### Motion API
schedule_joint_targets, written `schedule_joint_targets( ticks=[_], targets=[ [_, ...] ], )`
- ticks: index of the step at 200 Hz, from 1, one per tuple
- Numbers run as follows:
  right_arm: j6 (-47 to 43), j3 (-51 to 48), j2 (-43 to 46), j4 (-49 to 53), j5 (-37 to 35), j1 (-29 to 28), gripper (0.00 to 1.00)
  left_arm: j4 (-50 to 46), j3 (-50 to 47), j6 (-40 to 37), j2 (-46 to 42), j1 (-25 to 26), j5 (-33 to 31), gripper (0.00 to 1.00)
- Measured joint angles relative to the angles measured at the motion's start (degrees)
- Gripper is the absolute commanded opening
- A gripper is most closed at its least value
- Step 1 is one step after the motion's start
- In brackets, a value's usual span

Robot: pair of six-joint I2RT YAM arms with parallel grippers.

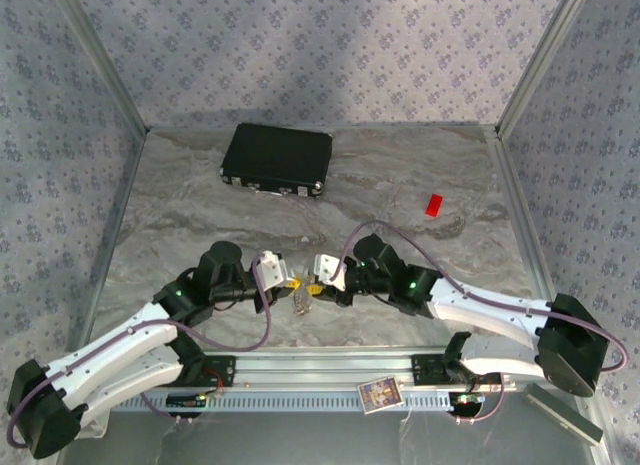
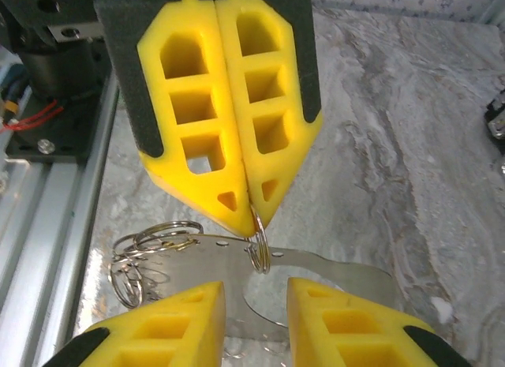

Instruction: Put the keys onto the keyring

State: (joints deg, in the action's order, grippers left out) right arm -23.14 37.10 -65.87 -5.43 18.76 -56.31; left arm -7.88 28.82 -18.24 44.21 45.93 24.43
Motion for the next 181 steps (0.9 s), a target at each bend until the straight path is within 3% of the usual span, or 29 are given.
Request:
schedule_joint_targets(
  ticks=[88, 140, 157, 181],
  targets=[
    [-3.58, 3.85, -0.17, 5.35, -3.8, -1.86, 0.2, -5.97, 5.4, -2.78, 4.72, 1.07, -1.05, 0.0],
    [-3.63, 3.93, -1.2, 5.53, -3.8, -1.97, 0.0, -7.39, 6.36, -2.78, 5.84, 1.07, -0.11, 0.0],
    [-3.41, 3.93, -1.2, 5.51, -3.67, -1.95, 0.0, -7.34, 6.36, -2.84, 5.84, 1.07, 0.0, 0.38],
    [-3.37, 3.39, -1.14, 4.33, -3.06, -1.68, 0.0, -3.74, 4.81, -0.96, 4.61, 0.57, 0.0, 0.46]
  ],
)
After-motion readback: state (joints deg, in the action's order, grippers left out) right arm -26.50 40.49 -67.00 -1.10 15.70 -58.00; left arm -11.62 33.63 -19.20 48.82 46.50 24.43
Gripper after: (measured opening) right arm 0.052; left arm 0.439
